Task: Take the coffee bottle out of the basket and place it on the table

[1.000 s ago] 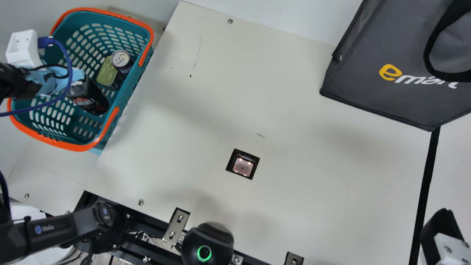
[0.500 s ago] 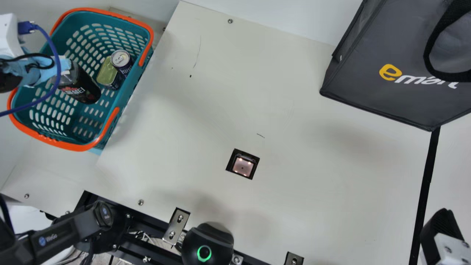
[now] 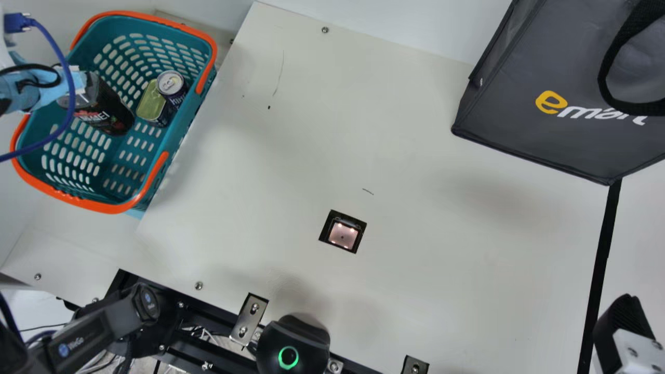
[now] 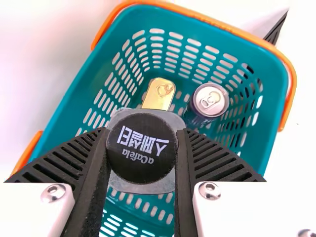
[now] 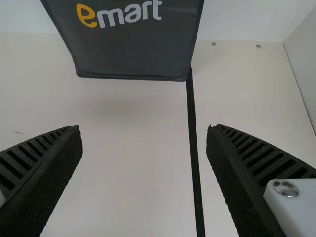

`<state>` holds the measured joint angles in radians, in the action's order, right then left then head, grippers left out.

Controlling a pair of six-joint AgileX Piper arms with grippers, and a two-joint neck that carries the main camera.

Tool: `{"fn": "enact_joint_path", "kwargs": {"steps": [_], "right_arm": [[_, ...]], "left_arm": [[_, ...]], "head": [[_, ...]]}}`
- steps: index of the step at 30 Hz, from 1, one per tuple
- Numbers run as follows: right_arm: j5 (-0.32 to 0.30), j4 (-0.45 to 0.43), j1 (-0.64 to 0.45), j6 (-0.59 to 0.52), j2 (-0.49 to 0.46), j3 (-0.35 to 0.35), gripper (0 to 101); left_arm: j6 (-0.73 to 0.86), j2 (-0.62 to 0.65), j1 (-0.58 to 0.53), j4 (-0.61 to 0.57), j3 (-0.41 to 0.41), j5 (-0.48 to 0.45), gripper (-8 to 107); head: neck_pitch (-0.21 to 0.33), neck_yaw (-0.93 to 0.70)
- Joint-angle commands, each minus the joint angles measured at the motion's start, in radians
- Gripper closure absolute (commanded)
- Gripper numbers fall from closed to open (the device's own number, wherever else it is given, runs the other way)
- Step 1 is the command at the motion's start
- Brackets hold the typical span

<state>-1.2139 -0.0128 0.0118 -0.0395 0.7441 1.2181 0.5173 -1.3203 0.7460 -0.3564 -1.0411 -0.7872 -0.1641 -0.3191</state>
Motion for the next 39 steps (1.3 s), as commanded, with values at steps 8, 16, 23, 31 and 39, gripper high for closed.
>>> {"fn": "enact_joint_path", "kwargs": {"steps": [8, 16, 23, 31, 39], "right_arm": [[0.000, 0.000, 0.000, 0.000, 0.000, 0.000, 10], [-0.001, 0.000, 0.000, 0.000, 0.000, 0.000, 10], [-0.001, 0.000, 0.000, 0.000, 0.000, 0.000, 10], [-0.001, 0.000, 0.000, 0.000, 0.000, 0.000, 10], [0.000, 0.000, 0.000, 0.000, 0.000, 0.000, 10]], "left_arm": [[0.006, 0.037, -0.018, -0.005, -0.041, -0.049, 89], [-0.002, 0.078, -0.051, -0.007, -0.062, -0.091, 89], [-0.019, 0.119, -0.100, 0.000, -0.066, -0.119, 89], [-0.060, 0.171, -0.181, 0.018, -0.059, -0.143, 89], [-0.120, 0.216, -0.280, 0.050, -0.052, -0.161, 89]], "head": [[0.026, -0.002], [0.026, -0.002], [0.026, -0.002], [0.026, -0.002], [0.026, -0.002]]}}
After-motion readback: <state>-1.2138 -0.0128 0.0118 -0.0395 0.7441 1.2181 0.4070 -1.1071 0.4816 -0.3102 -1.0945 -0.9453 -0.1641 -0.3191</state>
